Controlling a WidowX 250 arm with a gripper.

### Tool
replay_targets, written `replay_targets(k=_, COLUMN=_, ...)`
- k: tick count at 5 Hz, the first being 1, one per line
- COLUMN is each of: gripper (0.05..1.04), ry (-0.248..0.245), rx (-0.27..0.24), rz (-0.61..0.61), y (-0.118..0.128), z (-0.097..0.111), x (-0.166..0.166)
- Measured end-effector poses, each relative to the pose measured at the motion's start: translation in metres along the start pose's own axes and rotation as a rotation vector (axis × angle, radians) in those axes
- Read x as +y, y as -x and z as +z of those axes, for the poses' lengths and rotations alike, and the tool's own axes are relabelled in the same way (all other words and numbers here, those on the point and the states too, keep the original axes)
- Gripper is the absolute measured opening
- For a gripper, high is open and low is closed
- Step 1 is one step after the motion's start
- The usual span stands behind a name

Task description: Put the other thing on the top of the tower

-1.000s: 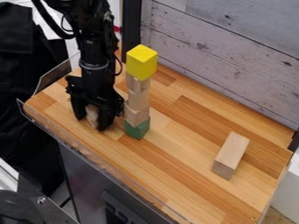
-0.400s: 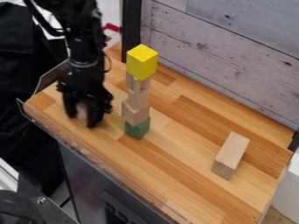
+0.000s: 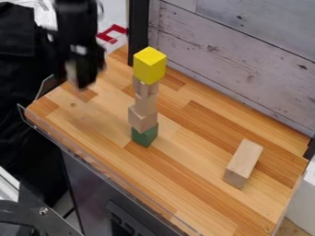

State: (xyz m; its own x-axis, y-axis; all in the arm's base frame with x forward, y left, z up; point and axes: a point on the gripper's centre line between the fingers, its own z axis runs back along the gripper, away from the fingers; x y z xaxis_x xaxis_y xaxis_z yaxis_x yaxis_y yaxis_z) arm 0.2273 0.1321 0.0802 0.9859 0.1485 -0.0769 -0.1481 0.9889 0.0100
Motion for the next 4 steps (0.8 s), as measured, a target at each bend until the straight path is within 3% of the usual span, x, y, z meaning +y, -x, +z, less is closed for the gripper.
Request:
replay_targets(k=1, gripper=0.624, ry=0.005, rx=-0.046, rz=-0.027, y=0.002, z=0.042, x=-0.008)
replay_targets(k=3, gripper=0.624, ry=0.026, rx=-0.064, rz=-0.089, y=0.018, z=0.105, x=-0.040)
replay_targets(k=4, gripper=0.624, ry=0.028, rx=-0.038, rz=-0.120, y=0.021, z=0.112, x=-0.063)
